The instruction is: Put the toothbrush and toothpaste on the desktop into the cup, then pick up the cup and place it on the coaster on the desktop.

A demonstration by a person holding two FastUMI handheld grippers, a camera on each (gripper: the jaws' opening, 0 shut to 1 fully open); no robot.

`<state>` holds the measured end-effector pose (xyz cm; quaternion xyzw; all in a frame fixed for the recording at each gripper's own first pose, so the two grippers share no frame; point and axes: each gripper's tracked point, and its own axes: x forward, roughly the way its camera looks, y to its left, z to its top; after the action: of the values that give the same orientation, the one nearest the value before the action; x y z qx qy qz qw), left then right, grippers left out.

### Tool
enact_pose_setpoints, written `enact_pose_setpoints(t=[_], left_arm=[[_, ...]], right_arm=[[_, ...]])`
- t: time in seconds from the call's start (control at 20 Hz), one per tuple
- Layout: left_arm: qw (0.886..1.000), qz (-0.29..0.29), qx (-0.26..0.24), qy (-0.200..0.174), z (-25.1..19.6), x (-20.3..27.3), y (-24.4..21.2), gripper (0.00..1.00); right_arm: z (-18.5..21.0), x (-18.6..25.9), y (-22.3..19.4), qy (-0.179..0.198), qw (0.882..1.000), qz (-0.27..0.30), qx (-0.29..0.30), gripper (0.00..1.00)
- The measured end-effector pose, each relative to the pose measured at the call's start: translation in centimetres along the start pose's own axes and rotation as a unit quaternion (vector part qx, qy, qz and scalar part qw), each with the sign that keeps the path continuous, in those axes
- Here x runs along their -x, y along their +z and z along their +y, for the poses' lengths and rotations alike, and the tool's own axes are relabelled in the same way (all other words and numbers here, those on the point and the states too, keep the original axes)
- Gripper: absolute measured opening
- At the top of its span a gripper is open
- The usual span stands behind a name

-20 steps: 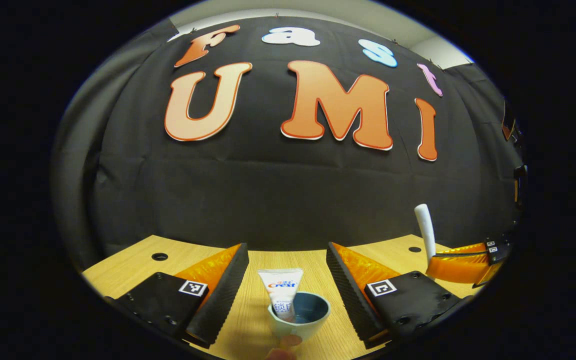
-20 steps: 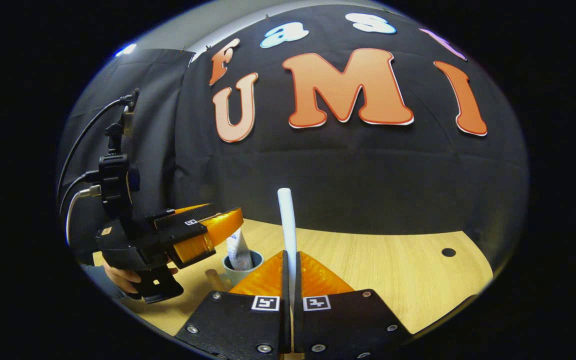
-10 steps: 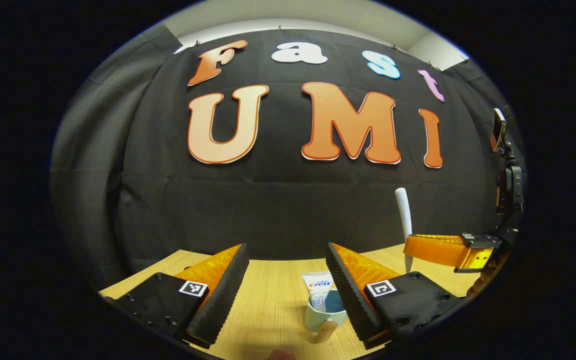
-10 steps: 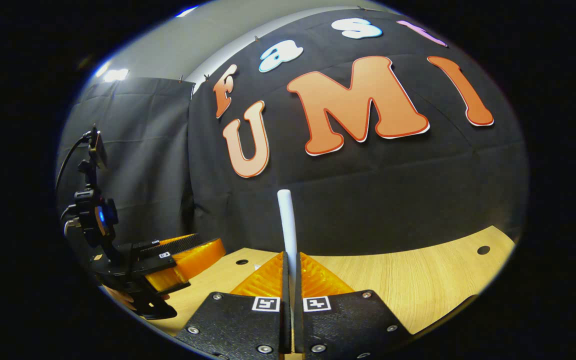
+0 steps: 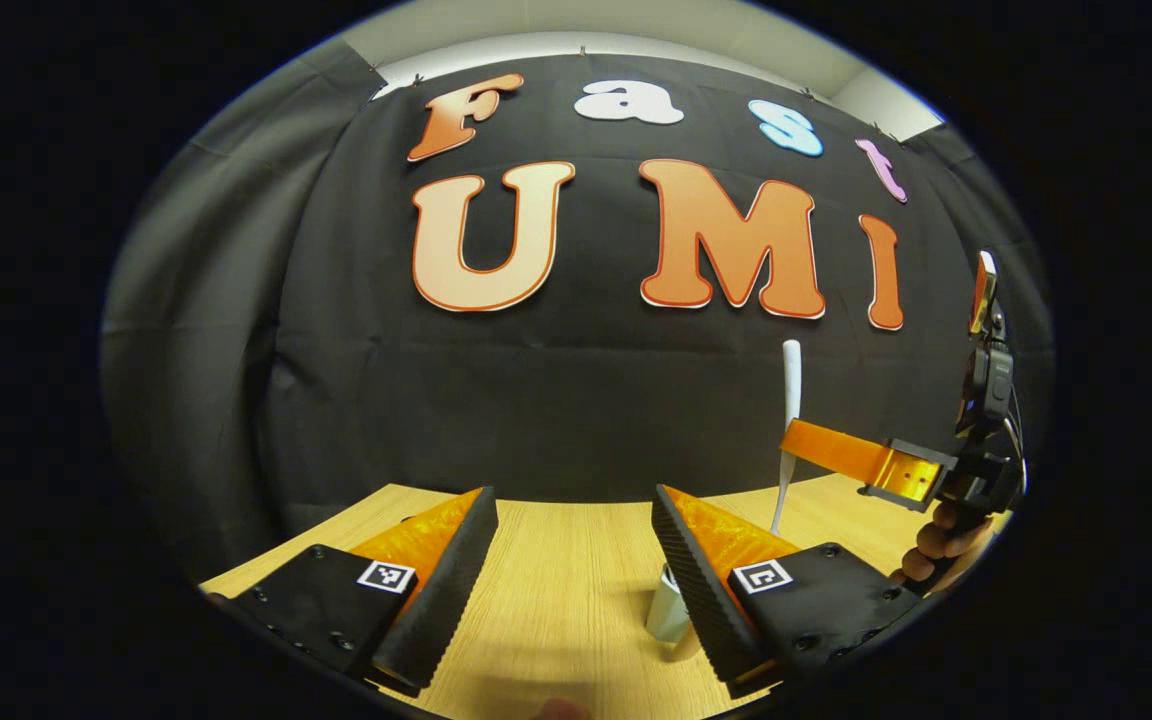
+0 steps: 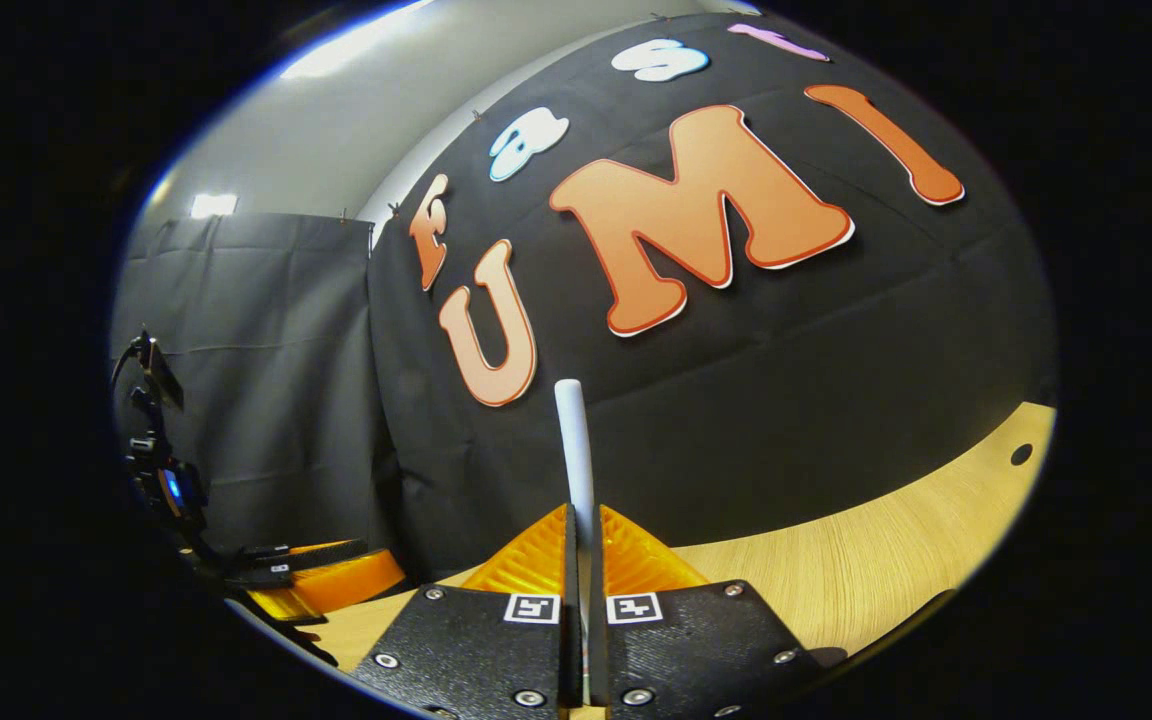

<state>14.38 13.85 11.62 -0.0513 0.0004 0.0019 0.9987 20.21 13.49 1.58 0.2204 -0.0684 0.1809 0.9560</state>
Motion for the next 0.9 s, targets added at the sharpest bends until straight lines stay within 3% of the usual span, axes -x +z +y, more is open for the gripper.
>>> enact_pose_setpoints(t=[0.1,0.2,0.65,0.9], left_arm=[[1.000,0.001,0.002,0.003,0.5,0.4,-0.2,1.00],[1.000,0.003,0.006,0.005,0.8,0.7,-0.5,1.00],[1.000,0.019,0.009,0.009,1.0,1.6,-2.1,1.00],[0.998,0.044,0.027,-0.020,-1.4,1.1,-3.5,1.00]], right_arm=[[-0.7,-0.4,-0.9,-0.006,1.000,0.000,-0.012,0.07],[-1.2,-0.6,-1.6,-0.010,1.000,0.000,-0.020,0.02],[-0.6,-1.7,-6.0,-0.009,0.999,0.039,-0.033,0.04],[-0.2,-0.1,-8.0,0.007,0.996,0.086,-0.010,0.16]])
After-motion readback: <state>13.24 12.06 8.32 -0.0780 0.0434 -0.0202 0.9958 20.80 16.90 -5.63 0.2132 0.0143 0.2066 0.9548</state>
